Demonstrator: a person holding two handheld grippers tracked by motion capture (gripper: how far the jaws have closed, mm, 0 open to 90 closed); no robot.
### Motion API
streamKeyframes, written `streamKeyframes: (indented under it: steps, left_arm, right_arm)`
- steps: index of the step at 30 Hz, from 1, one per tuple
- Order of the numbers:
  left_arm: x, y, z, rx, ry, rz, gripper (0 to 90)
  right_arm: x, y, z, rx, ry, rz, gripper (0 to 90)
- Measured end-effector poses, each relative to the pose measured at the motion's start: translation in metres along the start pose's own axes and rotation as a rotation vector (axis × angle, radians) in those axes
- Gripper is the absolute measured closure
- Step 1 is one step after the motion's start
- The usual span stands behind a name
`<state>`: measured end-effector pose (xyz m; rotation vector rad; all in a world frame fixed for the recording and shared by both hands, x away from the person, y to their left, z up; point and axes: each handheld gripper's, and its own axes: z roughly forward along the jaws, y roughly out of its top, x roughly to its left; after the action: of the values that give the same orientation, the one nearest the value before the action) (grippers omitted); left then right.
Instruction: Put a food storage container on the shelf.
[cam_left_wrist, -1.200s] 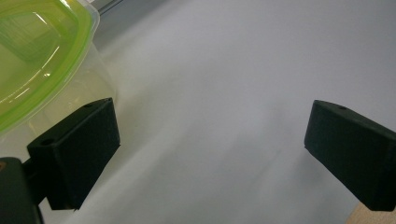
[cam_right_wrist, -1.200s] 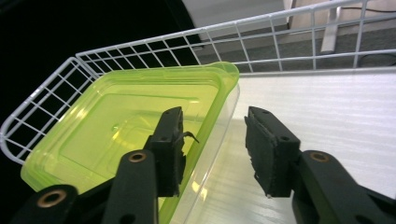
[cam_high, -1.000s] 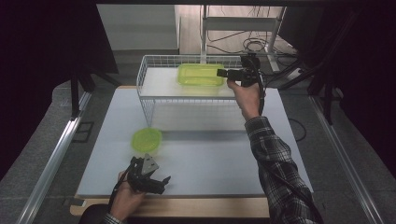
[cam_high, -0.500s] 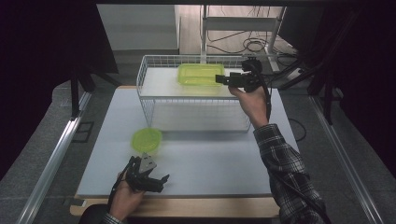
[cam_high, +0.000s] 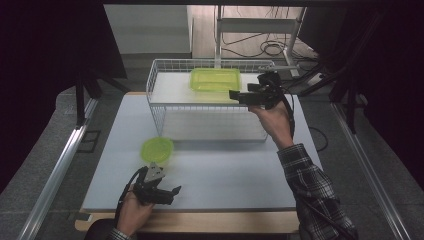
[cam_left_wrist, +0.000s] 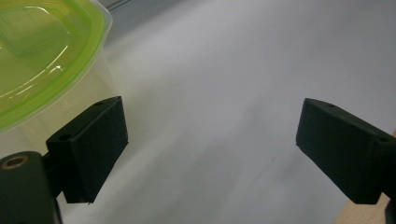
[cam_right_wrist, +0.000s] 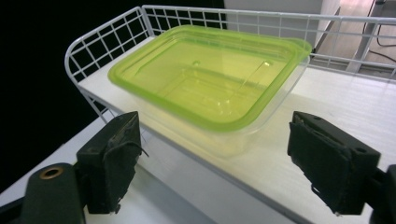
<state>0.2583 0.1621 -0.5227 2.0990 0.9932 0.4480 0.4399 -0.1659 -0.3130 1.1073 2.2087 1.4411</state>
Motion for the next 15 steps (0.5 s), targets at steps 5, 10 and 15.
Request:
streamKeyframes:
  steps: [5, 10, 15]
  left_arm:
    - [0.0, 0.0, -0.001, -0.004, 0.018, 0.0, 8.6]
    - [0.001, 0.0, -0.002, 0.0, 0.037, 0.011, 7.5]
    - [0.001, 0.0, -0.004, 0.003, 0.045, 0.005, 6.5]
  right_arm:
    - [0.004, -0.008, -0.004, 0.015, 0.0, -0.031, 12.7]
    - [0.007, -0.017, -0.009, 0.018, 0.001, -0.059, 9.5]
    - [0.011, -0.027, -0.013, 0.035, -0.002, -0.102, 6.4]
